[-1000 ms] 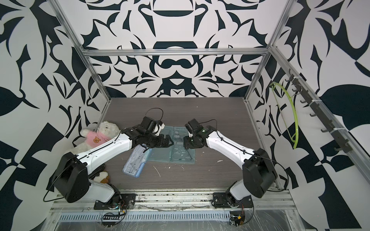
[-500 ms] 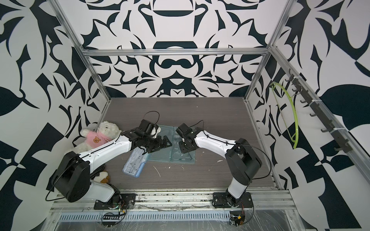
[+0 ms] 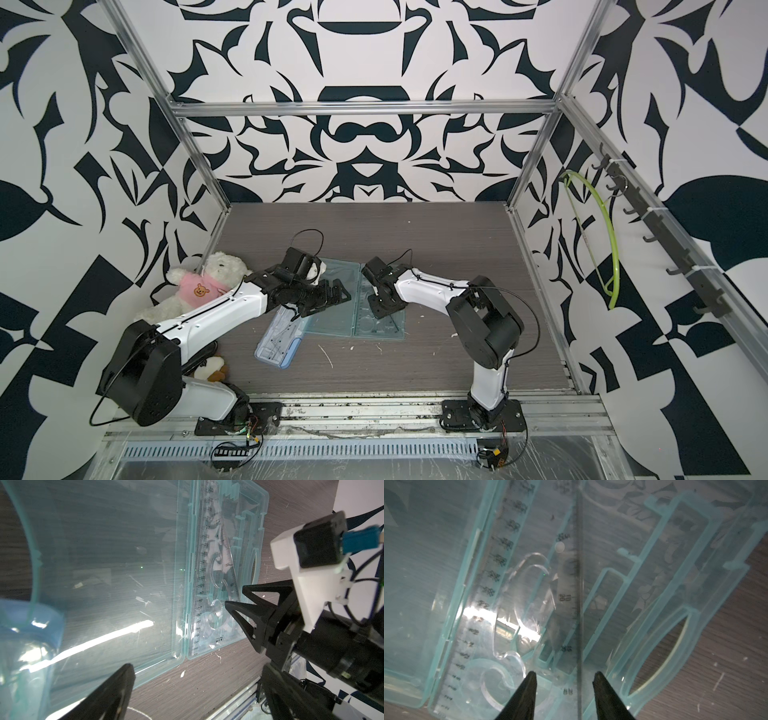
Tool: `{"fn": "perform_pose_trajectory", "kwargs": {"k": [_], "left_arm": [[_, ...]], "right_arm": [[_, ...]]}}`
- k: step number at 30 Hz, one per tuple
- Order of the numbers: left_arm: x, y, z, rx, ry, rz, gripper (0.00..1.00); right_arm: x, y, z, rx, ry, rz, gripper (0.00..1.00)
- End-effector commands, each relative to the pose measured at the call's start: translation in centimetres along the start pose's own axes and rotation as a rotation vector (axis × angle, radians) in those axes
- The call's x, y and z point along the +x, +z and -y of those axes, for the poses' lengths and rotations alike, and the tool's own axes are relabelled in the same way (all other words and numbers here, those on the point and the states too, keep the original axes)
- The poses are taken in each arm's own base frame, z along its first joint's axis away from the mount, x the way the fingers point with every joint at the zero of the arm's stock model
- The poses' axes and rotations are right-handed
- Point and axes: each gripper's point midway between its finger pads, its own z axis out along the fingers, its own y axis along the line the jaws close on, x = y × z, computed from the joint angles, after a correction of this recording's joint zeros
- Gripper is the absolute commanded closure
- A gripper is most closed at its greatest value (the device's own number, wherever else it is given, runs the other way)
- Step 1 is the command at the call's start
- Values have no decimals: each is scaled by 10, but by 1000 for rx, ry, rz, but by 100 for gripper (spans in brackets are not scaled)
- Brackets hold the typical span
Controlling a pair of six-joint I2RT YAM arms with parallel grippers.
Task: Open the ruler set and take out the ruler
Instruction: Pick up the ruler from the ruler set box.
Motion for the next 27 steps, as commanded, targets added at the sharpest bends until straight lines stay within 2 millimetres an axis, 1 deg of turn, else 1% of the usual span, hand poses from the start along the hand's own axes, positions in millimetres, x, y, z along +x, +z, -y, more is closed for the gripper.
{"fn": "perform_pose_trajectory", "kwargs": {"k": [1,6,15,20,27], "left_arm": [[-4,-2,2,-15,3,-1,1],[-5,0,2,-20,0,-6,1],[-7,4,2,-26,2,-14,1],[-6,6,0,-31,0,-20,1],[-5,5,-1,-29,0,-15,1]], "right_arm": [[-17,-7,-1,1,-28,44,55],[-14,2,0,8,-35,24,59],[-10,10,0,8,-34,2,71],[-12,8,0,8,-31,7,75],[-19,-5,-2,5,-30,38,78]]}}
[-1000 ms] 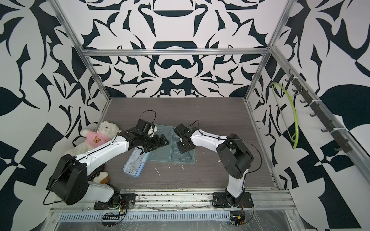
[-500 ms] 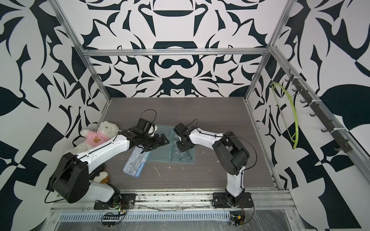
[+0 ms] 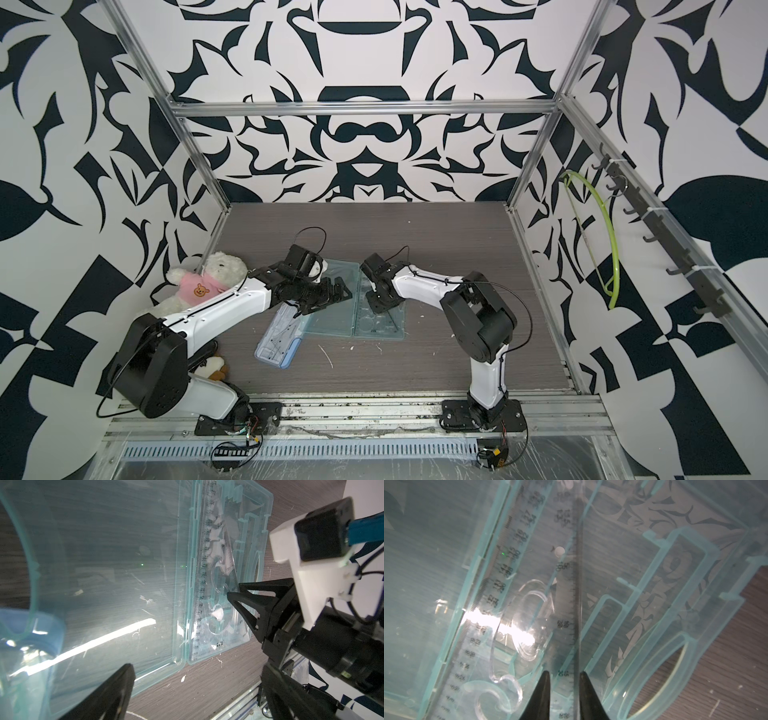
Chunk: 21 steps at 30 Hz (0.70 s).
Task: Open the ruler set and take out the ruler
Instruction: Pick up the ruler from the ruler set box.
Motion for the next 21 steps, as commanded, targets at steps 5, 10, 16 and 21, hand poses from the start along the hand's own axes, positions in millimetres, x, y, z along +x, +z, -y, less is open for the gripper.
{"fn": "perform_pose_trajectory", "kwargs": {"k": [5,10,16,21], "left_arm": [[1,0,-1,-8,4,-6,1],[2,2,-3,-13,1,-9,1],[1,3,-2,-8,1,-10,1],[0,4,-2,-12,-1,-9,1]], "right_arm": [[-13,-21,-1,3,3,38,78],[-17,-31,-1,-1,4,60,78],[-23,-43,-3,-9,6,90,78],[-26,-50,-4,-16,6,105,78]]}}
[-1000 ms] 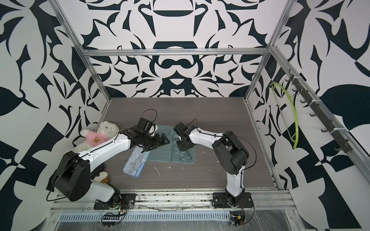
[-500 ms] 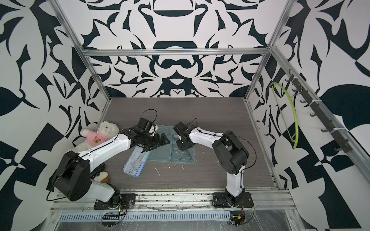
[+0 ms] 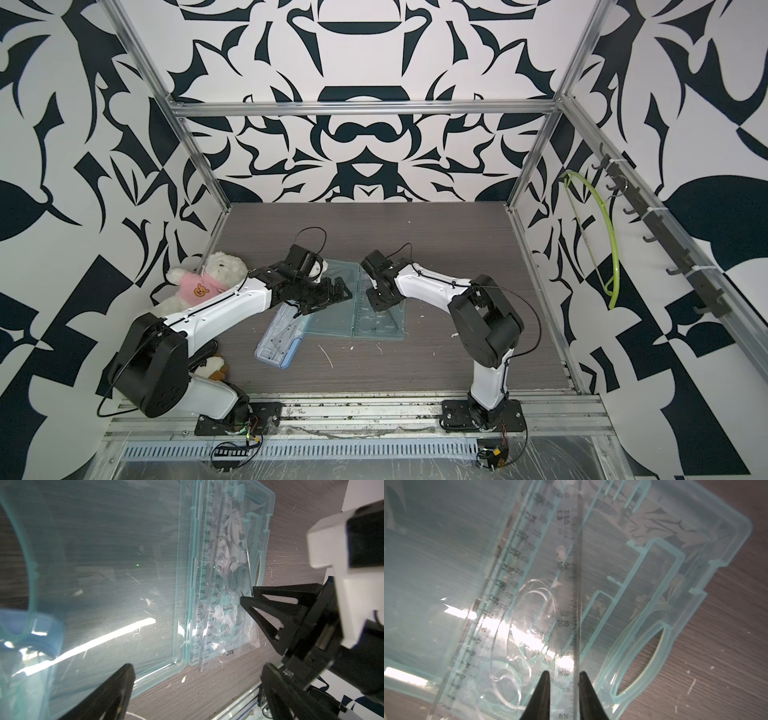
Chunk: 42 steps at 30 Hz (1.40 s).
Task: Open the ruler set and take out the ruler
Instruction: Pick up the ruler from the ruler set box, then place the ruler at the center of the board.
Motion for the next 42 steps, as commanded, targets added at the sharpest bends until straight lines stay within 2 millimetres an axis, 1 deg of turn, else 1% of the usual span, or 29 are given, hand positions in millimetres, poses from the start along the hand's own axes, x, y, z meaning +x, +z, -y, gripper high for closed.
{"fn": "perform_pose_trajectory", "kwargs": {"k": [1,10,15,18,22,26,30,32,36,42], "left_arm": [[-1,1,-1,-8,2,-1,1],[-8,-8,1,-28,27,34,1],[-19,-20,5,-44,71,81,1],[-28,-29,11,-29,93,113,1],[-39,-38,19,-11,121,147,1],[-45,-41,24,-2,137,161,1],[-49,-39,26,3,157,167,1],[-52,-37,27,0,161,171,1],[-62,-37,34,11,171,189,1],[-78,-34,51,48,191,211,1]], "right_arm": [[-19,-22,-2,-3,5,66,78],[-19,-22,-1,-2,27,71,78],[-22,-30,12,4,96,86,77],[-24,-38,28,12,168,106,77],[-24,-50,63,40,332,137,77],[-22,-60,100,61,529,175,77],[-22,-69,124,96,645,205,77],[-22,-70,136,120,695,207,77],[-21,-69,158,148,802,202,77],[-28,-63,192,162,999,223,77]]}}
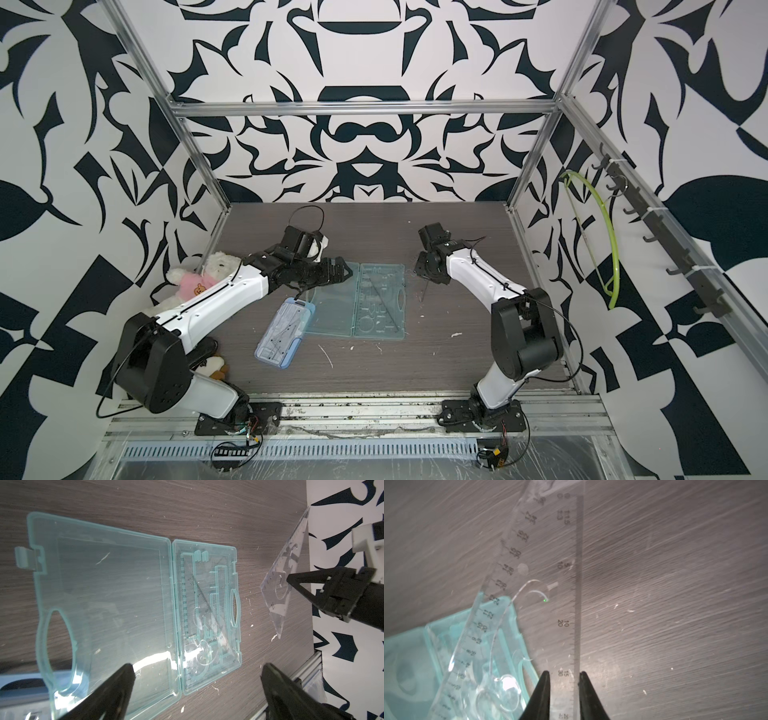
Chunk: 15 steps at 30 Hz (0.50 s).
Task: Open the ruler set and take out the ruler
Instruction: Place the ruler at the center of the board.
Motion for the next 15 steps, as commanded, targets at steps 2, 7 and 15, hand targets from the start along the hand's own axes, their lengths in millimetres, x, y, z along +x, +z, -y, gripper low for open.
{"fn": "perform_pose_trajectory", "kwargs": {"k": [2,7,15], "left_arm": [[-19,5,17,54,49,36,1],[-31,11,38,105,149,72,1],[-43,26,113,130,556,152,1]], "right_arm": [[-34,-1,-1,-4,178,57,77],[-55,21,4,24,320,64,77],[-79,54,11,96,436,77,77]]}}
